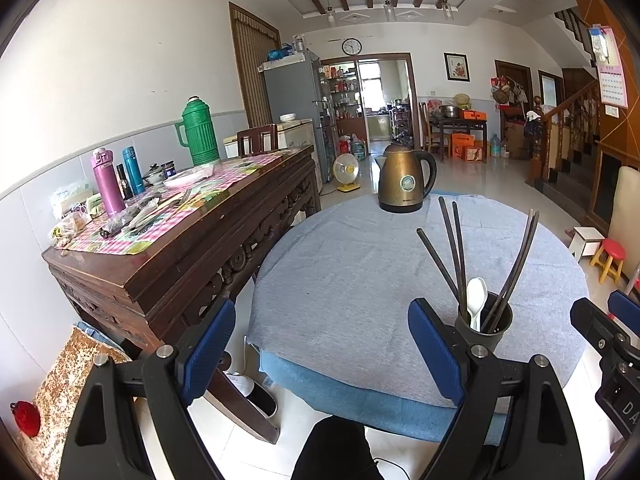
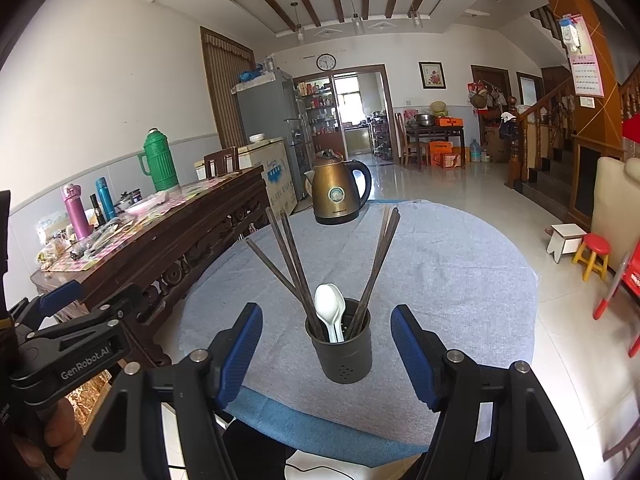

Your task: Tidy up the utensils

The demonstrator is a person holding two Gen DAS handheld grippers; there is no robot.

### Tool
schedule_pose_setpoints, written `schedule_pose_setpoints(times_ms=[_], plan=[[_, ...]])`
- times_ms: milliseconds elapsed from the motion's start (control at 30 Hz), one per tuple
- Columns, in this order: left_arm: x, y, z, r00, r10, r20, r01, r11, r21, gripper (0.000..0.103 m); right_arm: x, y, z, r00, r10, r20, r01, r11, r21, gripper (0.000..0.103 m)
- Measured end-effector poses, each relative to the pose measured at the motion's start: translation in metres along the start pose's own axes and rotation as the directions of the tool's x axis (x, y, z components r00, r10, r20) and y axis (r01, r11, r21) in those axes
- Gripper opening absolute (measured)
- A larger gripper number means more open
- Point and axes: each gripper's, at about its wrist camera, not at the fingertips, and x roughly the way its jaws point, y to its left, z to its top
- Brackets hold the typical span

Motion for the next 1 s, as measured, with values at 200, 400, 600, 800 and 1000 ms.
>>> schedule_pose_setpoints(times_ms=[200, 400, 600, 800, 1000], plan=[[-0.002, 0.003, 0.0, 1.0, 0.0, 0.003, 0.0, 1.0, -0.008, 0.088, 0.0, 0.001, 0.0, 1.0, -0.001, 0.0, 0.001, 1.0, 0.001, 0.071], [-0.005, 0.005, 0.0, 1.0, -0.006, 0.009, 0.006, 1.0, -0.008, 0.088, -0.002, 0.004, -0.001, 1.0, -0.007, 0.009, 0.007, 1.0, 0.003, 0.071], [-0.014, 0.008, 0.002, 1.0, -0.003, 0.026, 0.003, 1.0, -0.015, 0.088, -0.011, 0.006, -0.002, 1.0, -0.01, 0.028, 0.01, 1.0, 0.002, 0.071], [-0.023, 0.011, 0.005, 0.999, -0.001, 0.047, 0.001, 1.0, -0.013, 0.088, -0.018, 0.004, 0.001, 0.999, -0.01, 0.035, 0.01, 1.0, 0.006, 0.071], [-0.03, 0.013, 0.007, 0.998, 0.006, 0.063, -0.005, 1.0, -0.013, 0.088, -0.022, 0.004, 0.005, 0.999, -0.009, 0.041, 0.008, 1.0, 0.01, 0.071]])
